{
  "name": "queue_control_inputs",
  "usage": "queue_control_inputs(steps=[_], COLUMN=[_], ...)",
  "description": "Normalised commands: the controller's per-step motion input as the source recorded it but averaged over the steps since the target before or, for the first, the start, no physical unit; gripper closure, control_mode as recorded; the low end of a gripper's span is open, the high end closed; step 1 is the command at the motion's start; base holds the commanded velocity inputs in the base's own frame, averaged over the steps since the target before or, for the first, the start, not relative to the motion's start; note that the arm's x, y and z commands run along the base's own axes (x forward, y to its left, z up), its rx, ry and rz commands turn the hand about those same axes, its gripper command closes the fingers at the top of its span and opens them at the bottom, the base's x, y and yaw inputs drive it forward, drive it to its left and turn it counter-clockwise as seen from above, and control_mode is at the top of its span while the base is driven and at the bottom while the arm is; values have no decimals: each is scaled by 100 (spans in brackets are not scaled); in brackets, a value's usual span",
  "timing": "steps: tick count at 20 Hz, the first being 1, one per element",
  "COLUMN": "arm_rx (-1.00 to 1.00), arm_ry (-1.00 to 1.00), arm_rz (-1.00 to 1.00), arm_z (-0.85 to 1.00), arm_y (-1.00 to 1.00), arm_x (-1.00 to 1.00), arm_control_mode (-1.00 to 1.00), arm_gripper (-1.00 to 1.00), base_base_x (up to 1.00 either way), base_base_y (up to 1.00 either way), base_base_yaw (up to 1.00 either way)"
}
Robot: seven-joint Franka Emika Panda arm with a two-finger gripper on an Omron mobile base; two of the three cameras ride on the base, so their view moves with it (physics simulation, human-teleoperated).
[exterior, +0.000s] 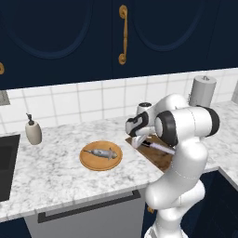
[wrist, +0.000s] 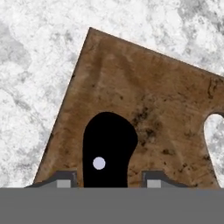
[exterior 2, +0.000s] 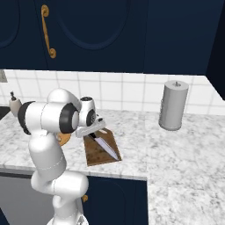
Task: Pick up the knife from the drawer and place it on the cutting board. Then place the meat from the plate to the cutting board.
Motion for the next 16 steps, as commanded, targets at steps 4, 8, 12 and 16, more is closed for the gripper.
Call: queue_control_inputs(steps=[4, 8, 12, 16], arm_rx=[0, 0, 0, 0], arm_ry=[0, -2, -6, -6], arm_rz=[-2, -2, 0, 0], arm_z=[13, 39, 27, 26], arm_y=[4, 18, 56, 57], arm_x=[0, -14, -16, -17], arm_control_mode=[-100, -100, -100, -100], arm_gripper=[-100, -100, -100, -100], base_base_x=[0, 0, 0, 0], base_base_y=[0, 0, 0, 0], base_base_yaw=[0, 0, 0, 0])
